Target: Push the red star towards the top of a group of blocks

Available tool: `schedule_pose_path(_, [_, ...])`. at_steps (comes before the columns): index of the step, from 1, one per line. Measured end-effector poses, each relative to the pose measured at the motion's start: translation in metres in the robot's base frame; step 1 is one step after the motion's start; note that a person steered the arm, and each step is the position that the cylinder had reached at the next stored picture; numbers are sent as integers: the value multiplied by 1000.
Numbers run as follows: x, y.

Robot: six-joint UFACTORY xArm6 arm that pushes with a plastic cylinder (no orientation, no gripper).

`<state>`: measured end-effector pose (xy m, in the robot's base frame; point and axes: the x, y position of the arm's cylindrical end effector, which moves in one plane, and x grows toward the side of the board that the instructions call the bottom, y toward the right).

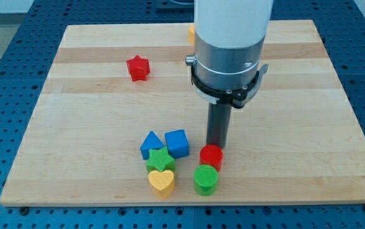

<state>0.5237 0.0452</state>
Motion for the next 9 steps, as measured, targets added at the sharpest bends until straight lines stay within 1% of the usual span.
schedule_pose_path(1, [-70,19])
schedule_pose_path(2, [-167,2])
schedule_pose_path(3, [-223,-68])
schedule_pose_path(4, [-243,-140])
schedule_pose_path(5, [-231,-179])
schedule_pose_path(6, [-200,-177])
schedule_pose_path(8, [-147,-132])
schedule_pose_path(9, [-143,-93])
